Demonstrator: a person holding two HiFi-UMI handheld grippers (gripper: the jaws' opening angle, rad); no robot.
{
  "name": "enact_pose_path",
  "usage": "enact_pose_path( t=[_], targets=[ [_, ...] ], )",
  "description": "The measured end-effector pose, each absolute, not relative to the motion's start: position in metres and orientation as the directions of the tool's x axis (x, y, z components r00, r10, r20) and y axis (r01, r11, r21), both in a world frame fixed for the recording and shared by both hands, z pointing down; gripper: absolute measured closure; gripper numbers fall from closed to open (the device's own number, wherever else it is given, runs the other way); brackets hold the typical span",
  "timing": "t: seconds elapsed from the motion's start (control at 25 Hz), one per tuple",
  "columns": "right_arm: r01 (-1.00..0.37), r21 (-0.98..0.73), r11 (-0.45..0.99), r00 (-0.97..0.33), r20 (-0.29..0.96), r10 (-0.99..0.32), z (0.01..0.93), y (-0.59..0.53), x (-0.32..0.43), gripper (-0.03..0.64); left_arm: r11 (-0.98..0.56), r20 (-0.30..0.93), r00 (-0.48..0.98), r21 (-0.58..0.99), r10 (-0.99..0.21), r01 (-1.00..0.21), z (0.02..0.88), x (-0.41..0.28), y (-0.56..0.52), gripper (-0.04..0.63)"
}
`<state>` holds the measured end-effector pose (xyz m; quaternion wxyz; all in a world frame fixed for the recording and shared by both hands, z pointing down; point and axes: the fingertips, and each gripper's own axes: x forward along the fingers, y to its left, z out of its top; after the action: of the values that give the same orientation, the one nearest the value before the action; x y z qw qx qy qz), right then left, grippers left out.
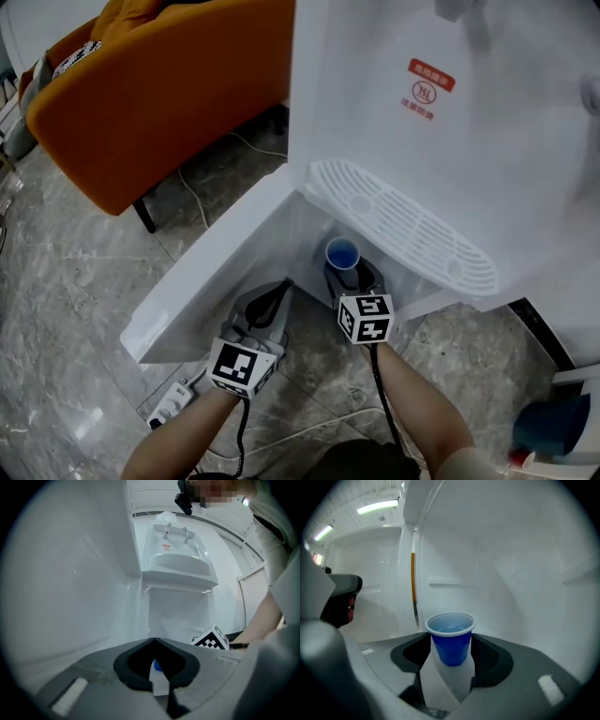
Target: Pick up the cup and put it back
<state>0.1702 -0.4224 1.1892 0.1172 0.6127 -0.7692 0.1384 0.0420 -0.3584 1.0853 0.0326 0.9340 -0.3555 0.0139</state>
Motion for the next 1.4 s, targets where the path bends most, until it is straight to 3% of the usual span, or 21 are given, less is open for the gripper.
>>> enact_pose_path(
  t=[0.76,1.4],
  targets=[
    [-0.954,-0.114,0.276,-0.297,0.284,-0.911,1.131,-0.379,0.153,0.359,-0.753,0.069,0.752,0.012,-0.656,-0.658,1.055,0.039,-0.339,0.594],
    [-0.904,-0.081,0.421,-0.426,0.275,-0.862,0.952,-0.273,0.112,0.364,-0.721,0.149,0.712,-0.006,-0.686,-0.693,0.935,0.01,-0.267,0.594]
  ],
)
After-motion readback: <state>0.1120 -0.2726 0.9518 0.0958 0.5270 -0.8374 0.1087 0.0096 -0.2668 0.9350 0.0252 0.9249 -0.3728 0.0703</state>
